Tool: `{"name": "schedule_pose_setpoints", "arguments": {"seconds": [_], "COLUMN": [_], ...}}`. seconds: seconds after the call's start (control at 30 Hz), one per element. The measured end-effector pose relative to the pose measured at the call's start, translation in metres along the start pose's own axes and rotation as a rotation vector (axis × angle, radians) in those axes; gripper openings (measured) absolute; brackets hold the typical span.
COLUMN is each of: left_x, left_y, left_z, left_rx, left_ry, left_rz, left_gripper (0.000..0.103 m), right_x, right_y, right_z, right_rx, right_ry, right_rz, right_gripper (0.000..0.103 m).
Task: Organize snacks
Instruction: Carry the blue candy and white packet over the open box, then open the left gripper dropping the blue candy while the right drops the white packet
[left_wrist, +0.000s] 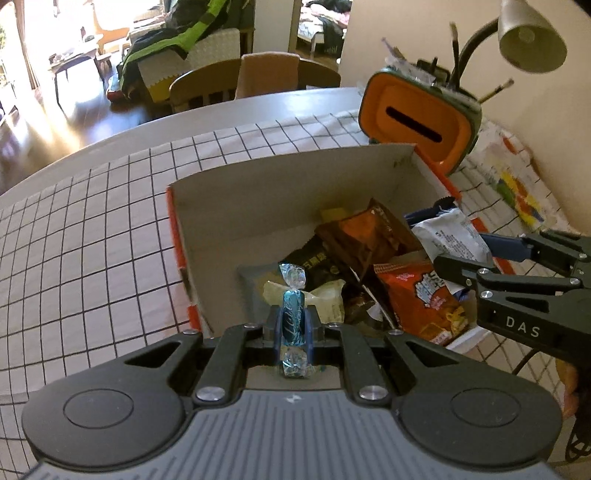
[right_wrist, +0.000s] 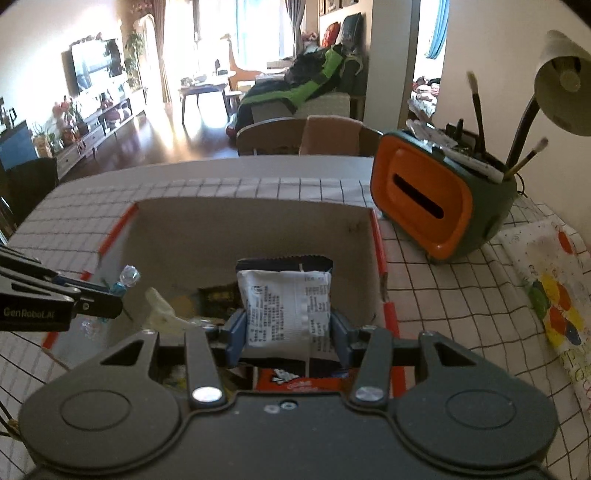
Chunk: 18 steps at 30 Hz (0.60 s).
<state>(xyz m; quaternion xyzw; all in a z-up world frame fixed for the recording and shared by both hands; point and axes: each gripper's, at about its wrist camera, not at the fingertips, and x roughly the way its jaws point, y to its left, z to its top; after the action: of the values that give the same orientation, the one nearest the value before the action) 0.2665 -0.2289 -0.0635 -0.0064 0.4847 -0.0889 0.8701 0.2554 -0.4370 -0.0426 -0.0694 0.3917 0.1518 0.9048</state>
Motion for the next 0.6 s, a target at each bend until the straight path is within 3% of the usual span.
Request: {"name": "schedule_pose_setpoints", "arguments": {"seconds": [0.37, 0.6], "left_x": [0.045, 0.070], "left_y": [0.003, 0.003], "left_z": [0.036, 0.036], "left_rx": [-0.036, -0.015], "left_ry": [0.092, 0.180], "left_rz": [0.016, 0.004], "left_gripper": [0.012, 0.012], "right_x": [0.041, 0.047], "right_y": [0.003, 0.005], "right_z": [0.001, -0.006], "right_rx": [-0.033, -0.033], "right_ry": [0.067, 0.112], "right_rz": [0.036, 0.041], "right_gripper": [0.047, 0.047]}}
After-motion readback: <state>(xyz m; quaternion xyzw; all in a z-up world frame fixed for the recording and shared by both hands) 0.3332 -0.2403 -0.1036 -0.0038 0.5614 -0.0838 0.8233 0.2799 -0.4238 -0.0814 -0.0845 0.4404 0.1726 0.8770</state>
